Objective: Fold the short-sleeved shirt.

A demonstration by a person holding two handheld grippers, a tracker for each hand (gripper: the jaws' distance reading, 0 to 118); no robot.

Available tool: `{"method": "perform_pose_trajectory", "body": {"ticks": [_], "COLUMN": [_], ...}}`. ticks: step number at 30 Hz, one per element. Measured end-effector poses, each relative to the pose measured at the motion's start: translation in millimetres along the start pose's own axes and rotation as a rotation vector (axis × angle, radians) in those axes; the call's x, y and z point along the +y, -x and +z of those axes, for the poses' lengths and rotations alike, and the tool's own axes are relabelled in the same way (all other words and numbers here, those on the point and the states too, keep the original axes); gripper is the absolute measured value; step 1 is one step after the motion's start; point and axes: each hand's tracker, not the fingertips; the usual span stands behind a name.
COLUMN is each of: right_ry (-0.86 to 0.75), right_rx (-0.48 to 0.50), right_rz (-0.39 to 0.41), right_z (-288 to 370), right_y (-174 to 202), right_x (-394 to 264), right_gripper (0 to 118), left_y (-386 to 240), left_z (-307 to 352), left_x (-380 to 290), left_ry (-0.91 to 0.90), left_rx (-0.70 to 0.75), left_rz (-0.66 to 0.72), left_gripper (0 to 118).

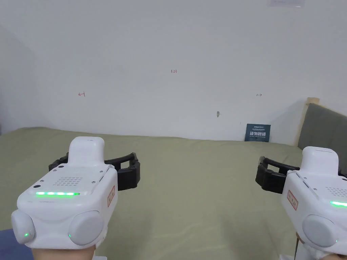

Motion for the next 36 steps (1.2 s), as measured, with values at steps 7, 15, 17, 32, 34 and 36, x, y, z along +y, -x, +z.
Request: {"method": "perform_pose_trajectory", "body": {"ticks": [7, 15, 17, 32, 34, 36], "right_ry": [0.004, -0.02, -0.035, -0.001, -0.007, -0.006], "right_rx": [0.092, 0.14, 0.135, 0.166, 0.165, 0.177], "right_rz": [-0.009, 0.053, 0.08, 0.015, 0.03, 0.025], "right_z": [3, 20, 22, 28, 26, 26], "right_y": [-2, 6, 6, 2, 3, 3], "right_x": [-4, 3, 3, 0, -1, -1], "right_gripper": [118, 118, 118, 118, 118, 118], "left_y": [-1, -2, -3, -4, -5, -5], "left_z": [1, 1, 3, 8, 8, 9], "left_x": [-5, -16, -16, -7, -6, -5], "left_ry": [0.04, 0.068, 0.068, 0.069, 0.071, 0.07], "left_rx": [0.014, 0.001, 0.004, 0.0, 0.0, -0.01], "left_rz": [0.007, -0.002, -0.003, -0.002, -0.003, -0.004], "left_gripper": [108, 108, 108, 108, 108, 108]}}
